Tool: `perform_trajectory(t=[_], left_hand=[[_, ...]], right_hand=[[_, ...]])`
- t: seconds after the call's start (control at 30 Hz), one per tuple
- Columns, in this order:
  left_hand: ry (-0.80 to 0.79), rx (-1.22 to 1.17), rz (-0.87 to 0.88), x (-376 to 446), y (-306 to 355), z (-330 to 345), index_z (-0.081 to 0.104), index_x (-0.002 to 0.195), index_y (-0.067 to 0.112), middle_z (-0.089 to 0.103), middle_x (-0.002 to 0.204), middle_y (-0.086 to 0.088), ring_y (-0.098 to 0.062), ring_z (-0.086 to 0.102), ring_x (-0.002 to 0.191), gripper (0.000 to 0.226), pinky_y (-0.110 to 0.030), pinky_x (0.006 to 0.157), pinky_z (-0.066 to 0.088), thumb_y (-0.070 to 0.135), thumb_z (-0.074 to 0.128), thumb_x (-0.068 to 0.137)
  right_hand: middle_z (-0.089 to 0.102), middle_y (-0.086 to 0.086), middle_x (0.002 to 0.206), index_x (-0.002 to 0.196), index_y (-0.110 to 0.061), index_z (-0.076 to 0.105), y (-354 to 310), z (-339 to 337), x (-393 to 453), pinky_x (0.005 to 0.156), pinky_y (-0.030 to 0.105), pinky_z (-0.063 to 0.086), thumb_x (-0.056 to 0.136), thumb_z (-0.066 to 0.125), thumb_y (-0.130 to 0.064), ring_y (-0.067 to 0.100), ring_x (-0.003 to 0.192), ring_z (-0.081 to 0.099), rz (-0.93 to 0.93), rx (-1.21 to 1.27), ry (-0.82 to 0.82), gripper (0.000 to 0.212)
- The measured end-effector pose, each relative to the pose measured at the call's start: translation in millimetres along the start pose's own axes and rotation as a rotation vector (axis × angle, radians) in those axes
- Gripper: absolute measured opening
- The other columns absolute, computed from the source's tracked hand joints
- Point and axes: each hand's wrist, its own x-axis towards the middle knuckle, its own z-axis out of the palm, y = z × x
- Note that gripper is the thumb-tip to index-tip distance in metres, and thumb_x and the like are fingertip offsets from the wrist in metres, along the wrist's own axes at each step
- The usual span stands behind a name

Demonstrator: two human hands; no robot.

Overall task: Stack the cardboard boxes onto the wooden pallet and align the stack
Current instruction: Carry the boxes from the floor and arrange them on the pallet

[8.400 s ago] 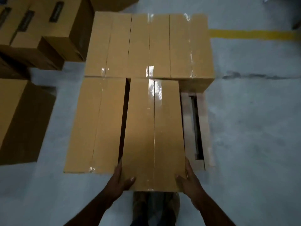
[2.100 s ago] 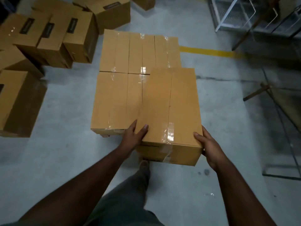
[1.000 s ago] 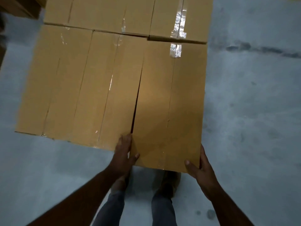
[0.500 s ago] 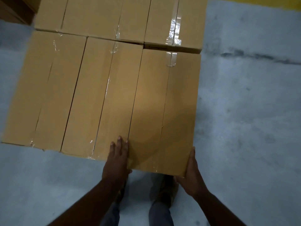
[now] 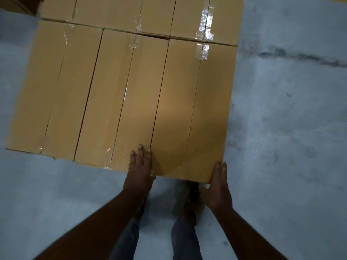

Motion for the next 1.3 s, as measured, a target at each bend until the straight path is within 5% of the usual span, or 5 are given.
perform_trajectory(t=[0.1, 0.4, 0.67, 1.0, 1.3], left_hand=[[-0.012, -0.143, 0.004, -14, 3, -9, -0.001, 0.163, 0.004, -0.004, 0.172, -0.016, -0.036, -0.002, 0.158, 0.099, -0.044, 0.129, 0.014, 0.030, 0.069, 0.098], [0.146, -0.454, 0.048, -174, 18, -134, 0.058, 0.142, 0.007, 0.066, 0.129, -0.012, -0.028, 0.060, 0.121, 0.048, -0.029, 0.100, 0.041, 0.020, 0.068, 0.098], [0.442, -0.834, 0.036, -317, -33, -252, 0.070, 0.123, 0.007, 0.073, 0.105, -0.004, -0.017, 0.068, 0.099, 0.025, -0.028, 0.089, 0.052, 0.014, 0.065, 0.099], [0.752, -1.176, -0.125, -479, -270, -260, 0.075, 0.114, 0.024, 0.075, 0.105, 0.009, 0.003, 0.067, 0.096, 0.017, -0.009, 0.079, 0.047, 0.022, 0.068, 0.099], [0.854, -1.309, -0.298, -588, -478, -280, 0.074, 0.117, 0.018, 0.076, 0.108, -0.004, -0.018, 0.070, 0.100, 0.020, -0.013, 0.079, 0.049, 0.022, 0.069, 0.098]], right_hand=[[-0.010, 0.004, 0.174, 0.166, -0.020, -0.006, -27, -9, -28, 0.124, 0.043, 0.028, 0.094, 0.076, -0.030, 0.031, 0.161, 0.000, 0.032, 0.003, -0.011, 0.109], [0.058, 0.005, 0.141, 0.148, -0.015, 0.053, -130, -129, -182, 0.101, 0.028, 0.049, 0.101, 0.061, -0.016, 0.020, 0.125, 0.059, -0.128, 0.257, 0.001, 0.047], [0.071, -0.002, 0.118, 0.129, -0.016, 0.067, -293, -189, -293, 0.084, 0.020, 0.055, 0.098, 0.068, -0.017, 0.013, 0.103, 0.068, -0.423, 0.350, -0.035, 0.031], [0.073, 0.006, 0.116, 0.121, -0.019, 0.070, -452, -37, -443, 0.094, 0.048, 0.058, 0.100, 0.068, -0.021, 0.029, 0.110, 0.069, -0.489, 0.463, -0.177, 0.021], [0.069, 0.005, 0.097, 0.104, -0.026, 0.071, -610, 114, -551, 0.065, 0.030, 0.049, 0.100, 0.064, -0.011, 0.015, 0.074, 0.062, -0.566, 0.468, -0.400, 0.017]])
